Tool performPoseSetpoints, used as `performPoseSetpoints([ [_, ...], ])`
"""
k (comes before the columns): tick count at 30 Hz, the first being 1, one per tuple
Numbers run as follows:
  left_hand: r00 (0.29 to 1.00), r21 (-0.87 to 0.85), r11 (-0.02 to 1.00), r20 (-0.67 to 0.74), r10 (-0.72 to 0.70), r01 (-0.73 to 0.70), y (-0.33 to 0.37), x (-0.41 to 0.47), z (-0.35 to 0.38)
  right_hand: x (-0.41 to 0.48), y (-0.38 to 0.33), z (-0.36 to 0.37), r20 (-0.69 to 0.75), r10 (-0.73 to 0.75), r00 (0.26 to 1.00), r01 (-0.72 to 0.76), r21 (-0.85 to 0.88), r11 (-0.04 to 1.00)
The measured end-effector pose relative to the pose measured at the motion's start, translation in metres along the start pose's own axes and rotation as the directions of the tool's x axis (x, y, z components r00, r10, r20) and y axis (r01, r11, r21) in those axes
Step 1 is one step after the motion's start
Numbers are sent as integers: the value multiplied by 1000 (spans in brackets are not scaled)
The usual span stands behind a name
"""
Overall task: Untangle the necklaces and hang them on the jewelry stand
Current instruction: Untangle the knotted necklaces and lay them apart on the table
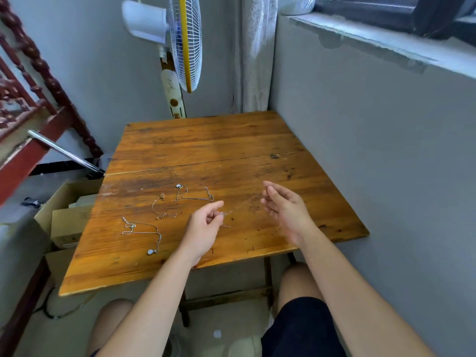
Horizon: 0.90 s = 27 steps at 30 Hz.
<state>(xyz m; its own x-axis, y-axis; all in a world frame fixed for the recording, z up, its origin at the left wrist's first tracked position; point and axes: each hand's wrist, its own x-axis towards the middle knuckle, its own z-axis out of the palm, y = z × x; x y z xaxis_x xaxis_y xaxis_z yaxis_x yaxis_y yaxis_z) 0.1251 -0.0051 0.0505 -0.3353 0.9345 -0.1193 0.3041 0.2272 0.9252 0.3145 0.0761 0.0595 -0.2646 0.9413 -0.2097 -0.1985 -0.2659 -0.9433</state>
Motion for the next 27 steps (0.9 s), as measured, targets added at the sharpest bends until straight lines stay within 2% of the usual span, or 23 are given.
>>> performPoseSetpoints([
  [4,1000,9,1000,21,17,-18,3,-9,-7,-7,-9,14,-16,-66,998,65,-53,996],
  [8,999,-113,994,-36,3,-7,5,-12,-8,-8,-14,17,5,-71,997,71,61,996],
  [11,988,-242,968,-126,-93,61,1,-7,-11,-7,-17,15,-43,-59,997,64,126,990],
  [14,958,-351,928,-201,-203,123,-6,1,-16,-6,-21,9,-101,-61,993,73,120,990],
  [20,895,-130,985,-417,-159,114,-16,4,-28,-2,-33,-2,-158,-133,978,130,-34,991],
  [22,874,-73,987,-460,-158,140,-19,6,-31,-1,-36,-6,-205,-151,967,155,6,988],
  [25,852,-17,981,-493,-175,192,-22,7,-32,1,-44,-9,-272,-138,952,189,169,967],
  [27,844,11,975,-502,-186,221,-22,6,-31,2,-46,-9,-310,-147,939,211,185,960],
])
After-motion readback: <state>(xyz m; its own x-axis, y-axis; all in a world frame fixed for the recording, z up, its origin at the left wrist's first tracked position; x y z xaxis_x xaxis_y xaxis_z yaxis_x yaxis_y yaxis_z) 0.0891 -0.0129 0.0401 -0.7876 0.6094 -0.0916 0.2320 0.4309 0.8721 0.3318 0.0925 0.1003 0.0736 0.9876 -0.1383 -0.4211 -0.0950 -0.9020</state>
